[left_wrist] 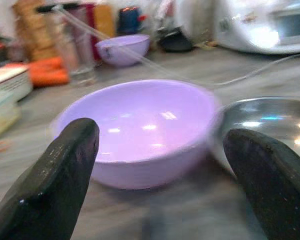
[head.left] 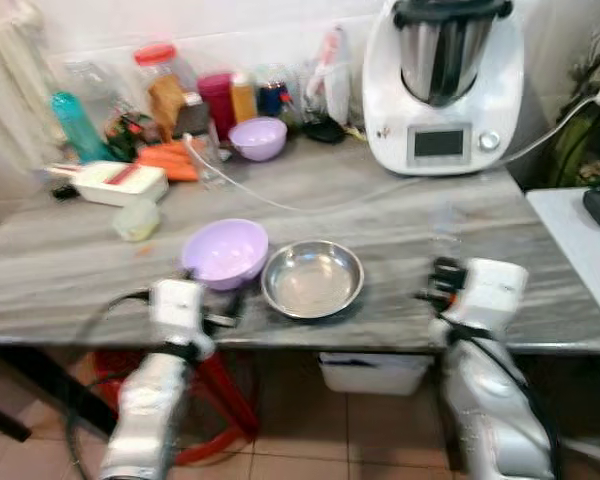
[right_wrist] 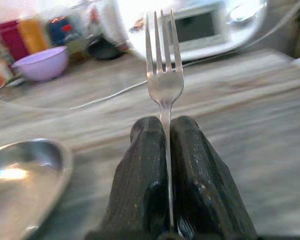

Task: Setting the table

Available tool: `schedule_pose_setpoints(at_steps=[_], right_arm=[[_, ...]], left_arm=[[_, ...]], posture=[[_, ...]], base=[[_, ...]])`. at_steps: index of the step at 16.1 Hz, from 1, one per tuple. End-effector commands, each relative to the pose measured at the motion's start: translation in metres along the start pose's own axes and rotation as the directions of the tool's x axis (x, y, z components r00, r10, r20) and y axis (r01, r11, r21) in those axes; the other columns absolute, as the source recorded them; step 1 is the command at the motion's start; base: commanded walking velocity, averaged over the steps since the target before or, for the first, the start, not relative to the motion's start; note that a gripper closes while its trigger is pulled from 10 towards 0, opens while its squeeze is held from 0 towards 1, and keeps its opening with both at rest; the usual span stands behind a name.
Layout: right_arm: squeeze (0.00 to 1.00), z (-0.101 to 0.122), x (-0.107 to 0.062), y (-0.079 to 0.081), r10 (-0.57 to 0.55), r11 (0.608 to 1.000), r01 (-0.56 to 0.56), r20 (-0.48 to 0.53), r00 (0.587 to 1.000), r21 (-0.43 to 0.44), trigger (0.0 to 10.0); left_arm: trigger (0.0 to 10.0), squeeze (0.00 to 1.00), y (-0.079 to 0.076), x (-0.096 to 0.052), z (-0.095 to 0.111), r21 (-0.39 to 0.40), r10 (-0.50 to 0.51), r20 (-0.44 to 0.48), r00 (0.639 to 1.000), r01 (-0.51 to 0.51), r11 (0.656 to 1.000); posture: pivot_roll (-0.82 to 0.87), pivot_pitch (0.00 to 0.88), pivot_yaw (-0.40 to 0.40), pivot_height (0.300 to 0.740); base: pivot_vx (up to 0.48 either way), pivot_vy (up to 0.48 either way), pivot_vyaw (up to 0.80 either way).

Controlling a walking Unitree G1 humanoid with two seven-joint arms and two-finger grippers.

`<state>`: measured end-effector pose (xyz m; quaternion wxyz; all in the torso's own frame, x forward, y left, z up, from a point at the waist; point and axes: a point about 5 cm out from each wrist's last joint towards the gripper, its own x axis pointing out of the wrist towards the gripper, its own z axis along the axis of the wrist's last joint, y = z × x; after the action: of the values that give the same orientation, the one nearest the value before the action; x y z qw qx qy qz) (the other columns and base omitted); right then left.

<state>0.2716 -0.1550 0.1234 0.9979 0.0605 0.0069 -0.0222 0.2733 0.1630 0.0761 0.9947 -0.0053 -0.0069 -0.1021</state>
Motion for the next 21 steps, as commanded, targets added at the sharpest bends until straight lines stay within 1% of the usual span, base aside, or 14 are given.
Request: schedule_pose_setpoints(at_steps=[1, 2, 4, 6, 7, 8, 9, 10, 12, 13, 15, 18, 21], right_arm=[[0.00, 0.002, 0.001, -0.006, -0.016, 1.000, 0.016, 0.005, 1.000, -0.007, 10.0], [0.00, 0.001, 0.001, -0.006, -0.016, 1.000, 0.016, 0.004, 1.000, -0.005, 10.0], [0.00, -0.003, -0.001, -0.003, 0.000, 1.000, 0.000, -0.026, 1.000, 0.003, 10.0], [0.00, -0.006, 0.000, 0.000, 0.020, 1.000, -0.020, -0.050, 0.999, 0.008, 10.0], [0.00, -0.008, 0.001, 0.001, 0.037, 0.999, -0.036, -0.066, 0.997, 0.012, 10.0], [0.00, -0.009, 0.002, 0.002, 0.044, 0.999, -0.043, -0.072, 0.996, 0.013, 10.0], [0.00, -0.010, 0.007, 0.006, 0.066, 0.997, -0.062, -0.099, 0.993, 0.040, 10.0], [0.00, -0.011, 0.008, 0.006, 0.069, 0.997, -0.064, -0.107, 0.992, 0.047, 10.0], [0.00, -0.013, 0.013, 0.010, 0.081, 0.996, -0.074, -0.145, 0.986, 0.057, 10.0], [0.00, -0.014, 0.015, 0.011, 0.083, 0.995, -0.074, -0.157, 0.984, 0.062, 10.0], [0.00, -0.017, 0.019, 0.011, 0.071, 0.997, -0.065, -0.196, 0.978, 0.036, 10.0], [0.00, -0.021, 0.020, 0.010, 0.061, 0.998, -0.057, -0.247, 0.967, 0.024, 10.0], [0.00, -0.024, 0.021, 0.010, 0.068, 0.998, -0.067, -0.273, 0.960, 0.012, 10.0]], left_arm=[[10.0, 0.00, -0.004, 0.001, 0.006, 0.003, -0.026, 0.026, 0.999, 0.026, 1.000], [10.0, 0.00, -0.004, 0.000, 0.007, 0.009, -0.035, 0.031, 0.999, 0.035, 0.999], [10.0, 0.00, -0.001, -0.008, 0.006, 0.014, -0.065, 0.026, 0.998, 0.064, 0.998], [10.0, 0.00, 0.002, -0.014, 0.005, 0.021, -0.085, 0.017, 0.996, 0.085, 0.996], [10.0, 0.00, 0.002, -0.019, 0.005, 0.027, -0.117, 0.010, 0.993, 0.117, 0.993], [10.0, 0.00, 0.002, -0.021, 0.005, 0.031, -0.129, 0.007, 0.992, 0.129, 0.991], [10.0, 0.00, 0.001, -0.029, 0.009, 0.024, -0.205, 0.008, 0.979, 0.205, 0.979], [10.0, 0.00, 0.000, -0.031, 0.009, 0.013, -0.230, 0.007, 0.973, 0.230, 0.973], [10.0, 0.00, -0.007, -0.034, 0.012, -0.011, -0.322, 0.011, 0.947, 0.322, 0.947], [10.0, 0.00, -0.008, -0.035, 0.012, -0.009, -0.340, 0.010, 0.940, 0.340, 0.940], [10.0, 0.00, -0.009, -0.036, 0.013, -0.016, -0.354, 0.006, 0.935, 0.354, 0.935], [10.0, 0.00, -0.012, -0.037, 0.014, -0.034, -0.373, 0.008, 0.928, 0.373, 0.927], [10.0, 0.00, -0.014, -0.038, 0.014, -0.048, -0.393, 0.011, 0.919, 0.393, 0.918]], posture=[[-0.08, 0.000, 0.126, 0.740], [-0.08, 0.000, 0.126, 0.740], [-0.08, 0.000, 0.125, 0.740], [-0.08, 0.000, 0.124, 0.740], [-0.08, 0.000, 0.126, 0.740], [-0.08, 0.000, 0.126, 0.740], [-0.08, 0.000, 0.127, 0.740], [-0.08, 0.000, 0.127, 0.740], [-0.07, 0.000, 0.127, 0.740], [-0.07, 0.000, 0.127, 0.740], [-0.07, 0.000, 0.123, 0.740], [-0.07, 0.000, 0.120, 0.740], [-0.07, 0.000, 0.114, 0.740]], base=[[0.000, 0.000, 0.00], [0.000, 0.000, 0.00], [0.000, 0.000, 0.00], [0.000, 0.000, 0.00], [0.000, 0.000, 0.00], [0.000, 0.000, 0.00], [0.000, 0.000, 0.00], [0.000, 0.000, 0.00], [0.000, 0.000, 0.00], [0.000, 0.000, 0.00], [0.000, 0.000, 0.00], [0.000, 0.000, 0.00], [0.000, 0.000, 0.00]])
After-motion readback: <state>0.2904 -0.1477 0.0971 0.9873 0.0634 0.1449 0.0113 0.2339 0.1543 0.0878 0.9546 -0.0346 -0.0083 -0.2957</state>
